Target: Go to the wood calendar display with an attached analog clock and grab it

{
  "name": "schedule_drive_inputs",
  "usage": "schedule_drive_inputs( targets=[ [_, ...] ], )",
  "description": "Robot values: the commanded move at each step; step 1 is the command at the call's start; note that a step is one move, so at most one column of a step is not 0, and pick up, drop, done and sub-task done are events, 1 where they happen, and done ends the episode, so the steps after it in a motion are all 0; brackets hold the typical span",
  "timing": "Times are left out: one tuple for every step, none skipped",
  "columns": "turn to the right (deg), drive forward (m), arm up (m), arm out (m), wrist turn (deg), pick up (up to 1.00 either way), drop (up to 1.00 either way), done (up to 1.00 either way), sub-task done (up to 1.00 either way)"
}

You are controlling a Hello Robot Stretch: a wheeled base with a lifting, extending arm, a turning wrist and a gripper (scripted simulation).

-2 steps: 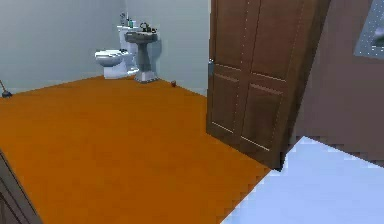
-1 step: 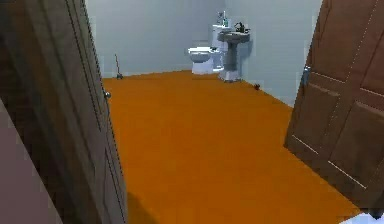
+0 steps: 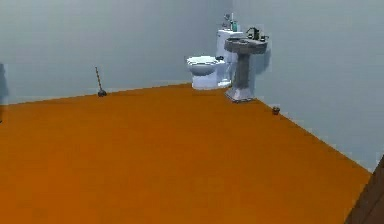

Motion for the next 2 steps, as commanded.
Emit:
schedule_drive_inputs(
  targets=[
    [0.0,0.25,0.0,0.0,0.0,0.0,0.0,0.0,0.0],
    [-18.0,0.0,0.0,0.0,0.0,0.0,0.0,0.0,0.0]
  ],
)
